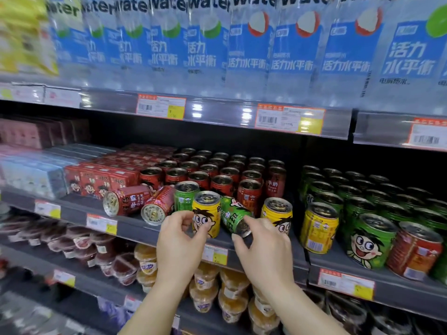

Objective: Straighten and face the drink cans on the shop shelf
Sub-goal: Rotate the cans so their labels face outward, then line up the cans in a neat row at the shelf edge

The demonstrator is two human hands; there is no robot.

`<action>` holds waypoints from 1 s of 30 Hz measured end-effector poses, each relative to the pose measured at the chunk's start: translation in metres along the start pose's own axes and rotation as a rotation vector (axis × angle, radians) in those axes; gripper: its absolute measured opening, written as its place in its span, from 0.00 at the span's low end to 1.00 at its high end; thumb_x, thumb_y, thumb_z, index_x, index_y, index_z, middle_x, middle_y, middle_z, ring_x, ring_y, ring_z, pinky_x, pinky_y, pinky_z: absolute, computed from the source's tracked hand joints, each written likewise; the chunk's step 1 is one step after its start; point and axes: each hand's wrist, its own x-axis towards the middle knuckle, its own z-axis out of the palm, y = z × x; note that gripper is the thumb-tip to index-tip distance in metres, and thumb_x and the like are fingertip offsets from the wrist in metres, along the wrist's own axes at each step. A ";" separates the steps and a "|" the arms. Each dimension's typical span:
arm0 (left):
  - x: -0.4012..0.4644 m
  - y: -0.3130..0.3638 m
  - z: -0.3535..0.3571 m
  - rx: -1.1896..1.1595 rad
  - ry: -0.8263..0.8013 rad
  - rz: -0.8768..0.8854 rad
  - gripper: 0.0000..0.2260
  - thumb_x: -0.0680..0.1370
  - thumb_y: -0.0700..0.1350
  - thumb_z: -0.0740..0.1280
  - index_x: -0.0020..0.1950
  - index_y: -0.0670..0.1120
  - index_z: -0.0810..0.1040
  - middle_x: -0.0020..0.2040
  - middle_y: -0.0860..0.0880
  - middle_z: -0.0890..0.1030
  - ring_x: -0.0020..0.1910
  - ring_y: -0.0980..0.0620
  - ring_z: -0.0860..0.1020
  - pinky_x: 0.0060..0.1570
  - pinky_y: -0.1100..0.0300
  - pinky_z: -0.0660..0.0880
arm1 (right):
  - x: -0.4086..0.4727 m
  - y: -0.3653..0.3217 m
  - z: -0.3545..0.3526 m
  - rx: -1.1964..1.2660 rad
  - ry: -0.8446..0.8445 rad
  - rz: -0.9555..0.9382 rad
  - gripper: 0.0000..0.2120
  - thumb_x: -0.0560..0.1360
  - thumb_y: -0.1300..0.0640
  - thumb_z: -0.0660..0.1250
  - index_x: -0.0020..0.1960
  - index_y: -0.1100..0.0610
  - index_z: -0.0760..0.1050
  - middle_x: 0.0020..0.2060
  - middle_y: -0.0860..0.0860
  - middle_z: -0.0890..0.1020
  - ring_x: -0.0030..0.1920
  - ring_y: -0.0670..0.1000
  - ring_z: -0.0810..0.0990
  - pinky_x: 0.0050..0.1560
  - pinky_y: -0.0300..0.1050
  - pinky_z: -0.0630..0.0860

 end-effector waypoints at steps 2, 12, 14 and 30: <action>0.011 -0.009 -0.003 0.144 -0.052 -0.007 0.26 0.70 0.59 0.72 0.63 0.48 0.74 0.57 0.51 0.77 0.57 0.52 0.75 0.56 0.55 0.73 | 0.002 -0.006 0.006 -0.036 -0.021 0.031 0.29 0.75 0.41 0.62 0.72 0.50 0.64 0.65 0.46 0.72 0.64 0.48 0.72 0.65 0.49 0.65; 0.058 -0.050 -0.006 0.407 -0.183 0.364 0.21 0.66 0.71 0.64 0.34 0.53 0.73 0.31 0.54 0.78 0.36 0.51 0.79 0.47 0.53 0.69 | 0.025 -0.042 0.048 -0.316 0.050 0.404 0.41 0.69 0.35 0.66 0.73 0.55 0.58 0.64 0.52 0.69 0.63 0.54 0.71 0.62 0.50 0.66; 0.064 -0.056 -0.007 0.379 -0.216 0.406 0.21 0.66 0.71 0.64 0.32 0.53 0.72 0.29 0.53 0.78 0.34 0.50 0.79 0.44 0.52 0.71 | 0.028 -0.047 0.050 -0.366 0.066 0.464 0.35 0.66 0.35 0.68 0.65 0.54 0.68 0.58 0.51 0.73 0.59 0.55 0.74 0.58 0.51 0.68; 0.068 -0.056 -0.028 0.230 -0.405 0.428 0.19 0.70 0.63 0.69 0.53 0.51 0.80 0.45 0.54 0.83 0.48 0.52 0.80 0.52 0.53 0.73 | 0.018 -0.054 0.035 0.042 0.202 0.526 0.37 0.70 0.39 0.69 0.73 0.51 0.60 0.69 0.48 0.68 0.68 0.49 0.66 0.63 0.48 0.68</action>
